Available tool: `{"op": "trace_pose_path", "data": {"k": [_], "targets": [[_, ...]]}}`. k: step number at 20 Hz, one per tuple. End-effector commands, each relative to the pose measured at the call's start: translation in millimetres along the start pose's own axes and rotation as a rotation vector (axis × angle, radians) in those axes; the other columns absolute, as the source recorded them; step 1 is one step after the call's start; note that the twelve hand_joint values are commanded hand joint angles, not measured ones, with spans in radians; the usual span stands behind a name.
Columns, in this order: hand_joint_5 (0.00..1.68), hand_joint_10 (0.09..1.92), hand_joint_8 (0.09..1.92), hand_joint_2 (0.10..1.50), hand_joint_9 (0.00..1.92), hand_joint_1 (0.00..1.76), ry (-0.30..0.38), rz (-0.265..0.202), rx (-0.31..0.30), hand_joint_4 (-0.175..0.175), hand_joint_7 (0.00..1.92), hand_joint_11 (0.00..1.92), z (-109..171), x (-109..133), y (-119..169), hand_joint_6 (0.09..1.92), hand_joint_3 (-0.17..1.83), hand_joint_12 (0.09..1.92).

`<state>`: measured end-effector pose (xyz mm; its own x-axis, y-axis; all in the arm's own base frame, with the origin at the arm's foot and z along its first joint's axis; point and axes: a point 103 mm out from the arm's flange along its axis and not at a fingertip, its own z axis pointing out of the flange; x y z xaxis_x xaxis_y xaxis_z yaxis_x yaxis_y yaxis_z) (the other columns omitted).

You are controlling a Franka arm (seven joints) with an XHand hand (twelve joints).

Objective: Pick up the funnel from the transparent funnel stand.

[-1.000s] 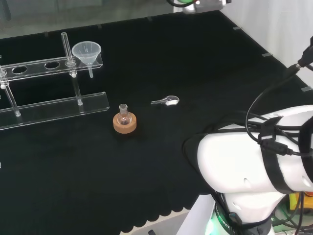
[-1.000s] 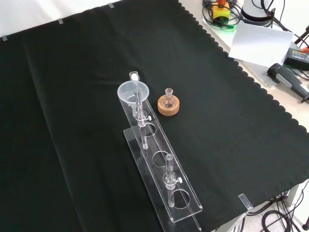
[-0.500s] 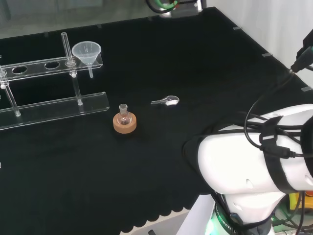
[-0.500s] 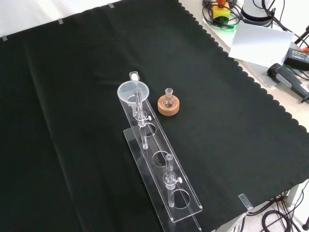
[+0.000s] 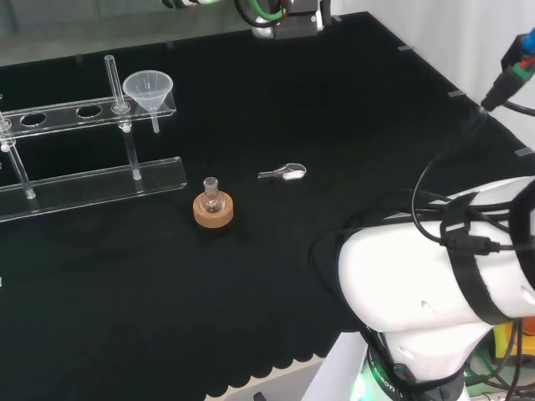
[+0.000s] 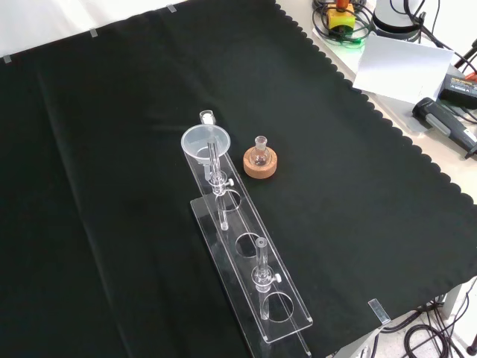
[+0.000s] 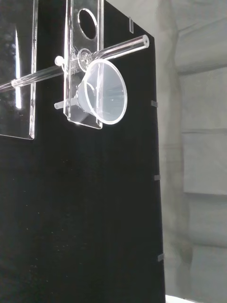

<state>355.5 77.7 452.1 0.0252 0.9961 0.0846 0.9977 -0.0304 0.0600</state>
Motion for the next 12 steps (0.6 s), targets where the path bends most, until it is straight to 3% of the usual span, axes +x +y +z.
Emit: {"op": "trace_pose_path", "data": {"k": [1, 12], "targets": [[0.0, 0.09, 0.09, 0.6, 0.0, 0.3, 0.024, 0.011, 0.012, 0.011, 0.0, 0.0, 11, -9, 20, 0.09, 0.1, 0.09], [0.0, 0.09, 0.09, 0.62, 0.0, 0.32, 0.036, -0.021, 0.012, 0.005, 0.0, 0.0, 42, 8, 45, 0.09, 0.09, 0.09]]}}
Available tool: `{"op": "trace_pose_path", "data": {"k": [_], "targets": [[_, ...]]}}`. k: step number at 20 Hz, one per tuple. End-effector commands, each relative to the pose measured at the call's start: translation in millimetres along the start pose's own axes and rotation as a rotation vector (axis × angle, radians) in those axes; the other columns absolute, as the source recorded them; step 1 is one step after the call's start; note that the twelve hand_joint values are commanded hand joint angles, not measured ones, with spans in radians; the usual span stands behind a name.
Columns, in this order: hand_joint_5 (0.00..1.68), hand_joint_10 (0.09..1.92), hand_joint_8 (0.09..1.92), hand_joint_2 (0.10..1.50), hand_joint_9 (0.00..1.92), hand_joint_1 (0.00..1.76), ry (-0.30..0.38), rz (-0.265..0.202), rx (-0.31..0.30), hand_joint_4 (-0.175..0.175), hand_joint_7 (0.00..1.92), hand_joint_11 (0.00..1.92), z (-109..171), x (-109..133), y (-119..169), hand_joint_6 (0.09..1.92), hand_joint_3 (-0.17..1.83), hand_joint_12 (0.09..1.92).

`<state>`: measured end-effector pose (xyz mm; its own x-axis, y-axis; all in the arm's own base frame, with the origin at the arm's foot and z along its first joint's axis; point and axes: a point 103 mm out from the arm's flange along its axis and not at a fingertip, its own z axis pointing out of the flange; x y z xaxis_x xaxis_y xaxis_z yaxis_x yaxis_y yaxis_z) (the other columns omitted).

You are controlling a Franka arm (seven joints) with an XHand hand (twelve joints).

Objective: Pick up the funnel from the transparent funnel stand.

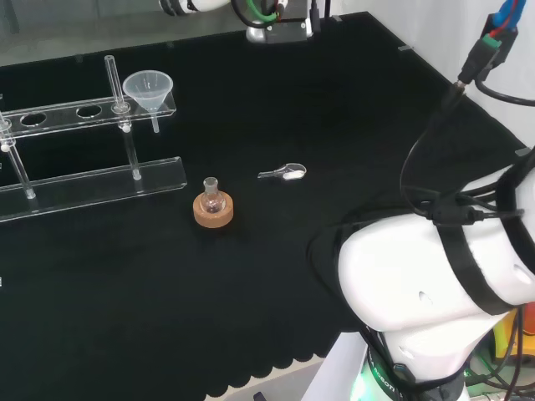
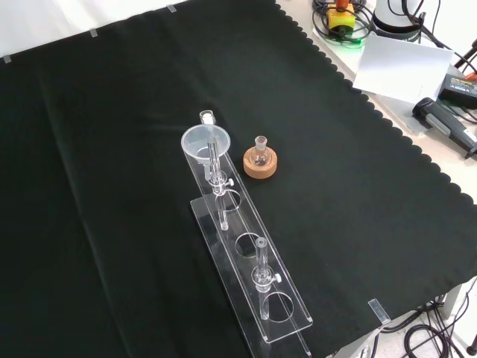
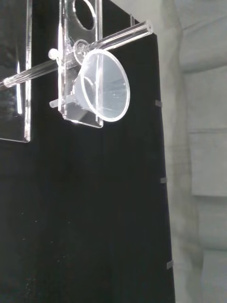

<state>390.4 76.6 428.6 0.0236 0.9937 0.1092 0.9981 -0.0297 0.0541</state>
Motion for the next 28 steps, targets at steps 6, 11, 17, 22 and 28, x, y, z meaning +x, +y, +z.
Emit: {"op": "trace_pose_path", "data": {"k": [6, 11, 17, 22, 28], "targets": [[0.0, 0.09, 0.09, 0.63, 0.0, 0.34, 0.038, -0.034, 0.021, 0.003, 0.0, 0.0, 37, 15, 26, 0.09, 0.09, 0.09], [0.0, 0.09, 0.09, 0.63, 0.0, 0.34, 0.054, -0.065, 0.034, 0.002, 0.0, 0.0, 50, 6, 40, 0.09, 0.09, 0.09], [0.0, 0.09, 0.09, 0.63, 0.0, 0.35, 0.078, -0.098, 0.041, 0.001, 0.0, 0.0, 55, -12, 53, 0.09, 0.09, 0.09], [0.0, 0.09, 0.09, 0.64, 0.0, 0.35, 0.091, -0.08, 0.085, 0.0, 0.0, 0.0, 65, -15, 69, 0.09, 0.08, 0.09], [0.0, 0.09, 0.09, 0.64, 0.0, 0.36, 0.084, -0.095, 0.075, -0.002, 0.0, 0.0, 81, -12, 81, 0.09, 0.08, 0.09]]}}
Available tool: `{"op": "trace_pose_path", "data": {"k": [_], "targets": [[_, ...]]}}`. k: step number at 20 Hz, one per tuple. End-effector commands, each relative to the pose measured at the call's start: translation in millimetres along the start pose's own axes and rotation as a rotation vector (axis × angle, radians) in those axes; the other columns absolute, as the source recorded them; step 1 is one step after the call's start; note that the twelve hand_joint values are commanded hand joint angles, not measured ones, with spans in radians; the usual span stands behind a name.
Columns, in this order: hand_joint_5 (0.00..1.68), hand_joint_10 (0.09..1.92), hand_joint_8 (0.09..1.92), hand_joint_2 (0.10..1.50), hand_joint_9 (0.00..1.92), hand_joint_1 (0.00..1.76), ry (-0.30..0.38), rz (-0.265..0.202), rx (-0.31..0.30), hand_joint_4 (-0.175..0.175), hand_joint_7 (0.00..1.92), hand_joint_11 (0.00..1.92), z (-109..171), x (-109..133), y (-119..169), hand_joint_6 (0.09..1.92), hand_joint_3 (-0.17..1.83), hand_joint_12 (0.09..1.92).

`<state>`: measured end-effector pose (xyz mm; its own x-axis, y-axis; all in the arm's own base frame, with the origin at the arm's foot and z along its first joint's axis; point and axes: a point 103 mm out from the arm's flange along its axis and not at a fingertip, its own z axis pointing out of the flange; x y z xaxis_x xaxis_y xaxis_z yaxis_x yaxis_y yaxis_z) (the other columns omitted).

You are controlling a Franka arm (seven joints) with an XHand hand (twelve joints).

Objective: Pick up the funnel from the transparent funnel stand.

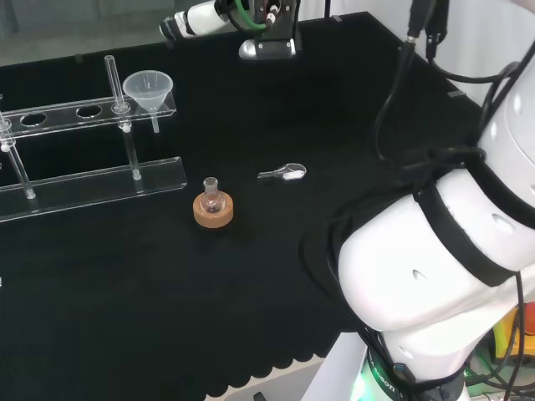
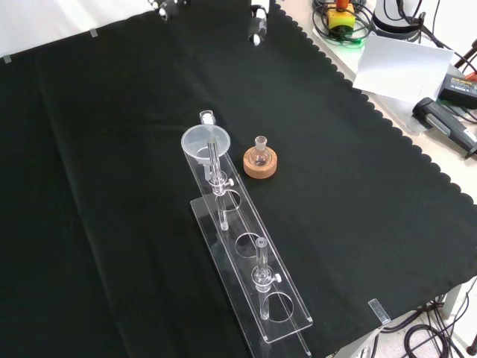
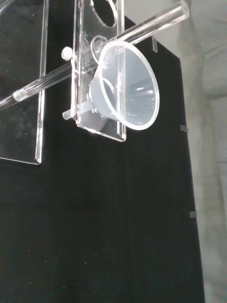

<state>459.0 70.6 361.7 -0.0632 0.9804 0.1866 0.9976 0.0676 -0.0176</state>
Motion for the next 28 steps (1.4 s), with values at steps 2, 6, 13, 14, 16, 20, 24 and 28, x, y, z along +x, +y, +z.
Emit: {"op": "trace_pose_path", "data": {"k": [2, 6, 13, 14, 16, 20, 24, 28], "targets": [[0.0, 0.09, 0.09, 0.64, 0.0, 0.36, 0.007, -0.011, -0.004, -0.002, 0.0, 0.0, 12, -1, 18, 0.09, 0.08, 0.09], [0.0, 0.09, 0.09, 0.64, 0.0, 0.37, 0.016, -0.027, 0.022, -0.003, 0.0, 0.0, 17, 4, 31, 0.09, 0.08, 0.09], [0.0, 0.09, 0.09, 0.64, 0.0, 0.37, 0.032, -0.041, 0.037, -0.004, 0.0, 0.0, 32, 25, 45, 0.09, 0.07, 0.09], [0.0, 0.09, 0.09, 0.65, 0.0, 0.37, 0.034, -0.043, 0.041, -0.004, 0.0, 0.0, 34, 28, 47, 0.09, 0.07, 0.09], [0.0, 0.09, 0.09, 0.65, 0.0, 0.37, 0.034, -0.048, 0.047, -0.004, 0.0, 0.0, 38, 33, 50, 0.09, 0.07, 0.09], [0.0, 0.09, 0.09, 0.65, 0.0, 0.37, 0.044, -0.044, 0.067, -0.005, 0.01, 0.0, 46, 39, 56, 0.09, 0.07, 0.09], [0.0, 0.09, 0.09, 0.65, 0.0, 0.37, 0.044, -0.044, 0.077, -0.005, 0.01, 0.0, 54, 43, 60, 0.09, 0.07, 0.09], [0.0, 0.09, 0.09, 0.65, 0.0, 0.37, 0.042, -0.049, 0.091, -0.006, 0.01, 0.0, 63, 48, 60, 0.09, 0.06, 0.09]]}}
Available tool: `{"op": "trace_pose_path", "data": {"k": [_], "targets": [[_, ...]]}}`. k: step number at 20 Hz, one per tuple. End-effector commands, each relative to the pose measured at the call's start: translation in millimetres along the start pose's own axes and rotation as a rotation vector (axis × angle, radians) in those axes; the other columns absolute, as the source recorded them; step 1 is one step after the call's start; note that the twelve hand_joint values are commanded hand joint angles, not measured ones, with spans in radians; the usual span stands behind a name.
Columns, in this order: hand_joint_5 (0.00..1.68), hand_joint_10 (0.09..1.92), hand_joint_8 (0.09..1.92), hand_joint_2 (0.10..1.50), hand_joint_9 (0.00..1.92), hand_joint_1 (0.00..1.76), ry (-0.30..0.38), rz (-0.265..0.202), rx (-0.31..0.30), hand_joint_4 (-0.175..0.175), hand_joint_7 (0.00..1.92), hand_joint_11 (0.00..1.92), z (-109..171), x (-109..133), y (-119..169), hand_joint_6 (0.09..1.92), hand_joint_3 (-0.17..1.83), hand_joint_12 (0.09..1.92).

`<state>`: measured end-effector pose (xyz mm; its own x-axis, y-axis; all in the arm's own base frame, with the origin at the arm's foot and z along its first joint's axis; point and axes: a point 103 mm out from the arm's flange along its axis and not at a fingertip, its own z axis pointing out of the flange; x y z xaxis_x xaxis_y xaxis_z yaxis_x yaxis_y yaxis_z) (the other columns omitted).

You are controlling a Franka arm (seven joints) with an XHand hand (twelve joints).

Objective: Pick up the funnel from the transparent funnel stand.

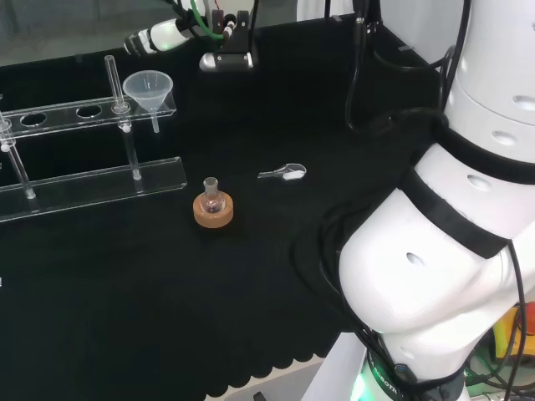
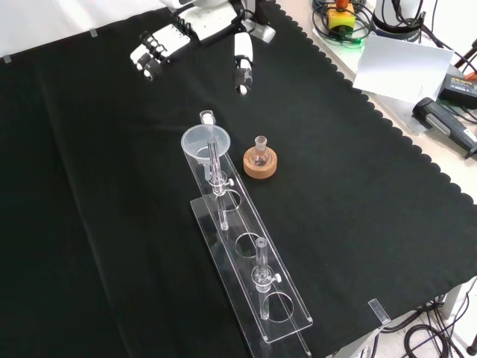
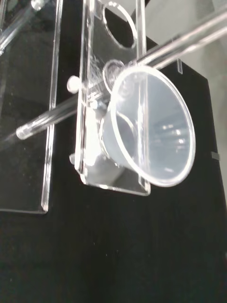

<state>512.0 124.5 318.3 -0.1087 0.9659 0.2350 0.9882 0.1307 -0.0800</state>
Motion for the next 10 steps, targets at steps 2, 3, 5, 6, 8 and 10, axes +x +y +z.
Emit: {"op": "trace_pose_path", "data": {"k": [2, 3, 5, 6, 8, 10], "targets": [[0.0, 0.09, 0.09, 0.65, 0.0, 0.37, 0.004, -0.002, 0.025, -0.006, 0.01, 0.0, 16, 7, 4, 0.09, 0.06, 0.09], [0.0, 0.09, 0.09, 0.65, 0.0, 0.37, 0.003, -0.003, 0.029, -0.006, 0.01, 0.0, 19, 8, 4, 0.09, 0.06, 0.09], [0.0, 0.09, 0.09, 0.65, 0.0, 0.37, 0.003, -0.003, 0.038, -0.006, 0.01, 0.0, 25, 11, 4, 0.09, 0.06, 0.09], [0.0, 0.09, 0.09, 0.65, 0.0, 0.37, 0.002, -0.003, 0.043, -0.006, 0.01, 0.0, 28, 13, 4, 0.09, 0.06, 0.09], [0.0, 0.09, 0.09, 0.65, 0.0, 0.37, 0.003, -0.003, 0.052, -0.006, 0.01, 0.0, 34, 15, 3, 0.09, 0.06, 0.09], [0.0, 0.09, 0.09, 0.65, 0.0, 0.37, 0.005, -0.004, 0.061, -0.007, 0.01, 0.0, 40, 17, 4, 0.09, 0.06, 0.09]]}}
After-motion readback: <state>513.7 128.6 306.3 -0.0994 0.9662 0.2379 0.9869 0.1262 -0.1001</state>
